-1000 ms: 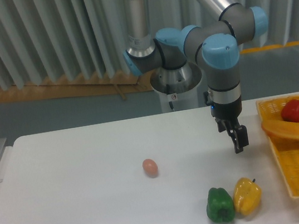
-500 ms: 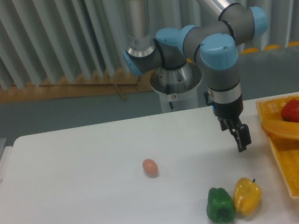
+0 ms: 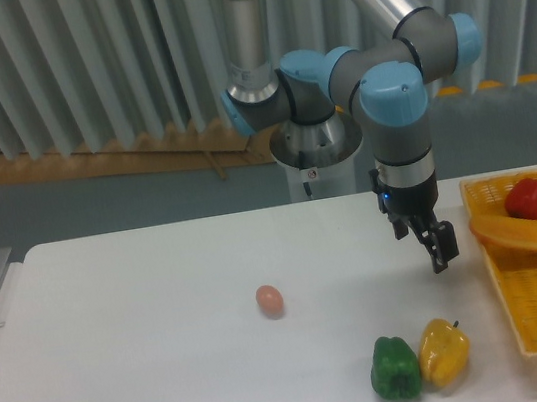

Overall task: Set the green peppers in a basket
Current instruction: 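Open the gripper and move it toward the green and yellow peppers, then lower the open gripper down over the green pepper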

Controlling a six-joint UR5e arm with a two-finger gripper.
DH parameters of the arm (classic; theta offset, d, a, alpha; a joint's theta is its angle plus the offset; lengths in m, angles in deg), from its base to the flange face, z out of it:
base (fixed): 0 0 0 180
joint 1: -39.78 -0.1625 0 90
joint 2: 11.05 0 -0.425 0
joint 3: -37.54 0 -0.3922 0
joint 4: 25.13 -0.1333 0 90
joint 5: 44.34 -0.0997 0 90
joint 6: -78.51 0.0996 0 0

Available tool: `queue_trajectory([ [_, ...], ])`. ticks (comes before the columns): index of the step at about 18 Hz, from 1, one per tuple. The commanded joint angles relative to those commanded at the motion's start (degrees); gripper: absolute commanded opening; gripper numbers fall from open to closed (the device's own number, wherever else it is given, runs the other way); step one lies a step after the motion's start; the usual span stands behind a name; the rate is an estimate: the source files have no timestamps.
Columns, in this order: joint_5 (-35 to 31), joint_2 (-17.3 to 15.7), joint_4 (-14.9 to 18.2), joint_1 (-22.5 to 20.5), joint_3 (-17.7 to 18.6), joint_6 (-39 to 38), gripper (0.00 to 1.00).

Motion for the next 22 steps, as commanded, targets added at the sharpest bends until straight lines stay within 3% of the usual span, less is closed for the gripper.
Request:
queue_trajectory([
  [3, 0.26, 0.44, -0.09, 0.17, 0.0, -8.68, 1.0],
  [8, 3.77, 1.58, -3.07, 1.23, 0.0, -19.15, 1.0],
  [16, 4.92, 5.0, -10.01, 2.37, -0.35, -33.83, 1.0],
  [22, 4.92, 7.64, -11.16, 2.72, -0.88, -35.08, 1.0],
])
